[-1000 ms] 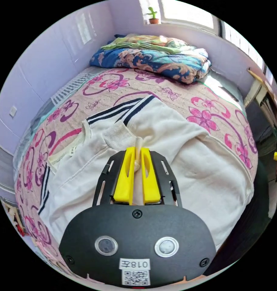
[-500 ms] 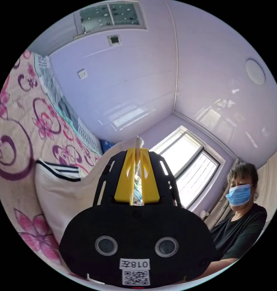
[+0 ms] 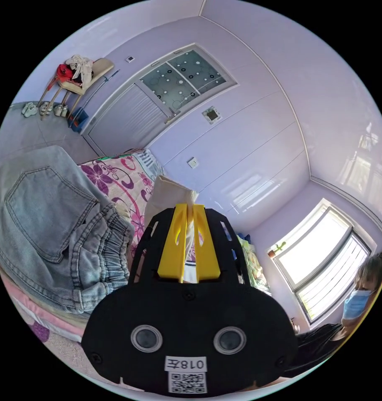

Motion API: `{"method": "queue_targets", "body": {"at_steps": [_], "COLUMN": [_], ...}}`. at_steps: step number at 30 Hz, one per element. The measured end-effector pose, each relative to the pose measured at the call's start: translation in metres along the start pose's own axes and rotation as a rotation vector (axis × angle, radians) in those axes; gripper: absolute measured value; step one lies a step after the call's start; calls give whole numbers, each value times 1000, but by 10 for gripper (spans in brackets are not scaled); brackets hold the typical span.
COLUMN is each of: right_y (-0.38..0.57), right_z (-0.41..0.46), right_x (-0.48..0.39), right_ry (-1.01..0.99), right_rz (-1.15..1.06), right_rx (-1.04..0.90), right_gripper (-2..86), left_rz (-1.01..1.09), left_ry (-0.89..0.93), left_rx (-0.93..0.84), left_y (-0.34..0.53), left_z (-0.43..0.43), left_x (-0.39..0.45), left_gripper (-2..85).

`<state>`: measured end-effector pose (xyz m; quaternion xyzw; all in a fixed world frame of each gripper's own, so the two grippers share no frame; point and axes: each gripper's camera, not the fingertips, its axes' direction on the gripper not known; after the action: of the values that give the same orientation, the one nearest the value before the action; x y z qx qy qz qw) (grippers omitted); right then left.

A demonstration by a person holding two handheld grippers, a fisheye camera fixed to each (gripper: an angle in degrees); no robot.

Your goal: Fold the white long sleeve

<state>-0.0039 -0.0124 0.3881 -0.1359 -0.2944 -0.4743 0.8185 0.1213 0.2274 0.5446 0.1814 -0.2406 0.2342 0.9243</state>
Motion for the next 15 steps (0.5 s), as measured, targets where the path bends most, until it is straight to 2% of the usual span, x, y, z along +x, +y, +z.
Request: {"method": "queue_targets", "body": {"at_steps": [3, 7, 11, 15], "right_y": [-16, -27, -5, 95], "right_z": [36, 24, -36, -141], "right_x": [-6, 14, 95, 219], "right_ry": [42, 13, -111, -101], "right_rz": [-59, 8, 245, 582], "right_rx": [-142, -129, -2, 222], "right_gripper": [80, 38, 28, 24], "left_rz": [27, 53, 70, 108], "left_ry": [-4, 13, 34, 56], "left_rx": [-45, -78, -97, -120], "left_y": [13, 34, 54, 75], "left_z": [5, 12, 22, 39], "left_x": [-9, -14, -11, 0], "left_gripper": [-9, -9, -9, -9]}}
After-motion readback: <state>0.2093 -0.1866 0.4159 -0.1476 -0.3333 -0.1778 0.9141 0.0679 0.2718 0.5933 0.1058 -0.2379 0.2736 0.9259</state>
